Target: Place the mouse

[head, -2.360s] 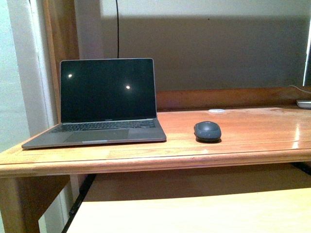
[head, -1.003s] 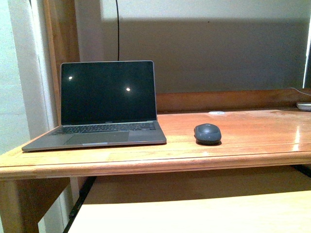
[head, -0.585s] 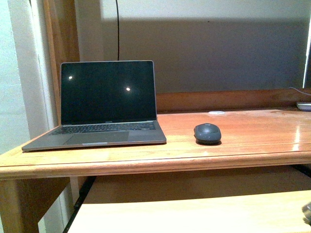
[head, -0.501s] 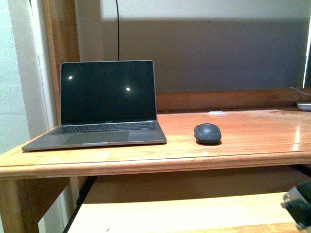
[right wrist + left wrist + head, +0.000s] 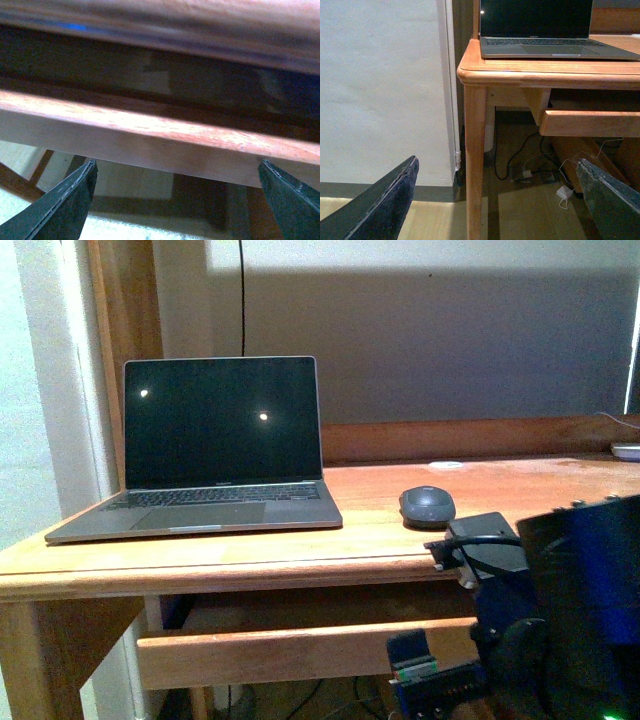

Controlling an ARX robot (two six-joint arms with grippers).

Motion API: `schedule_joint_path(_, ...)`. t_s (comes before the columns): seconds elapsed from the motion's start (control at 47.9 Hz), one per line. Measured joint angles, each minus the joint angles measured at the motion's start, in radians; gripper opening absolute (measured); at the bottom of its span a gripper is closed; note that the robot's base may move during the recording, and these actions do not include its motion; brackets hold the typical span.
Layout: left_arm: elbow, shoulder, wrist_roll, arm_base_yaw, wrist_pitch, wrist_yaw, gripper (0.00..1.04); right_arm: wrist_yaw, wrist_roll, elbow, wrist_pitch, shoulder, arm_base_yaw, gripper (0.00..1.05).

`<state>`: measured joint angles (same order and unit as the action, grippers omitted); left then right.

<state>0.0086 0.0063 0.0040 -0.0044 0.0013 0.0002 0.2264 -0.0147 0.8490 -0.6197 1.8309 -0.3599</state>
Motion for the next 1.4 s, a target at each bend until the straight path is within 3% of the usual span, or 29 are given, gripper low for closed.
schedule_joint_path(0.272,0.0,0.0,0.0,0.0,0.0,0.0,0.97,0.096,0.037,0.13,0.087,0.106,-0.045,0.97)
schedule_joint_path(0.522,0.0,0.0,0.0,0.0,0.0,0.0,0.97,0.022,0.1,0.101,0.119,0.017,-0.022,0.97)
schedule_joint_path(0.731,0.0,0.0,0.0,0.0,0.0,0.0,0.97,0.018,0.119,-0.163,0.108,-0.427,0.063,0.97)
schedule_joint_path(0.856,0.0,0.0,0.0,0.0,0.0,0.0,0.97,0.059,0.143,-0.396,0.154,-0.71,0.128,0.97)
schedule_joint_path(1.107,0.0,0.0,0.0,0.0,0.0,0.0,0.97,0.096,0.172,-0.634,0.285,-1.13,0.177,0.97)
schedule_joint_path(1.232,0.0,0.0,0.0,0.0,0.0,0.0,0.97,0.141,0.194,-0.727,0.387,-1.324,0.158,0.97)
schedule_joint_path(1.399,0.0,0.0,0.0,0.0,0.0,0.0,0.97,0.288,0.235,-0.833,0.604,-1.616,0.018,0.97)
